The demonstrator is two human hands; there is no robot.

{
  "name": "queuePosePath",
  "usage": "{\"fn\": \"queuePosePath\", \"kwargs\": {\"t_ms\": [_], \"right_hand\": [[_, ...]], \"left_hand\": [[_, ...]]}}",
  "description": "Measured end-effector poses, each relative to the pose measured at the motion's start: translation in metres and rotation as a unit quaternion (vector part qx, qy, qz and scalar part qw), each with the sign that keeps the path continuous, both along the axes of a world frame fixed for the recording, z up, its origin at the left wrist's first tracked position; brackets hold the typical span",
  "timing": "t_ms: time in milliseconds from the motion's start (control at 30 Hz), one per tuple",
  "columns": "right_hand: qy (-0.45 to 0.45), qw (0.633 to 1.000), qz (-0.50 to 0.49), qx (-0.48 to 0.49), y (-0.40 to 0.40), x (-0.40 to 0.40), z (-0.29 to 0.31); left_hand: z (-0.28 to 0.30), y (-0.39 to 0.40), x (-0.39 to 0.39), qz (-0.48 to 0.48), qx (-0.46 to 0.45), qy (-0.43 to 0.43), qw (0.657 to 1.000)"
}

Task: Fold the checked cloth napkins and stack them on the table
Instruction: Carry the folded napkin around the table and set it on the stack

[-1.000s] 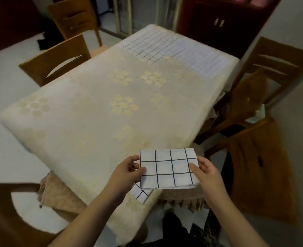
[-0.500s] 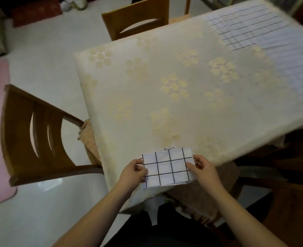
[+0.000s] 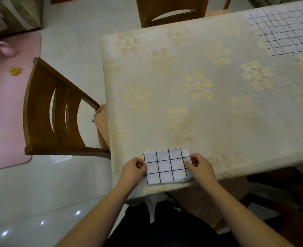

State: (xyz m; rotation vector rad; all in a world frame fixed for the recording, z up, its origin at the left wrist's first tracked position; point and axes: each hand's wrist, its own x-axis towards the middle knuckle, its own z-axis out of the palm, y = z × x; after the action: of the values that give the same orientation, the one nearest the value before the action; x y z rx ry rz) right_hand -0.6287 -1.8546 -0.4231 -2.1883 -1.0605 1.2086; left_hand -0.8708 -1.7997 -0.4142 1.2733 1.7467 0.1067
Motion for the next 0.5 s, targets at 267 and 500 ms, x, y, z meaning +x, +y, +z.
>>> {"fn": "queuePosePath", "kwargs": {"t_ms": [267,500], "right_hand": [[-0.016,0.999,0.029,0.002,0.001,0.001,-0.005],[-0.231,0.966,0.095,0.066,-0.005,0.001,0.001]], "left_hand": [[-0.003,-0.004,0.002,0.022,0.036,-0.009,0.999],[-0.003,-0.014,0.012,-0.082,0.245,0.064,0.964]]}}
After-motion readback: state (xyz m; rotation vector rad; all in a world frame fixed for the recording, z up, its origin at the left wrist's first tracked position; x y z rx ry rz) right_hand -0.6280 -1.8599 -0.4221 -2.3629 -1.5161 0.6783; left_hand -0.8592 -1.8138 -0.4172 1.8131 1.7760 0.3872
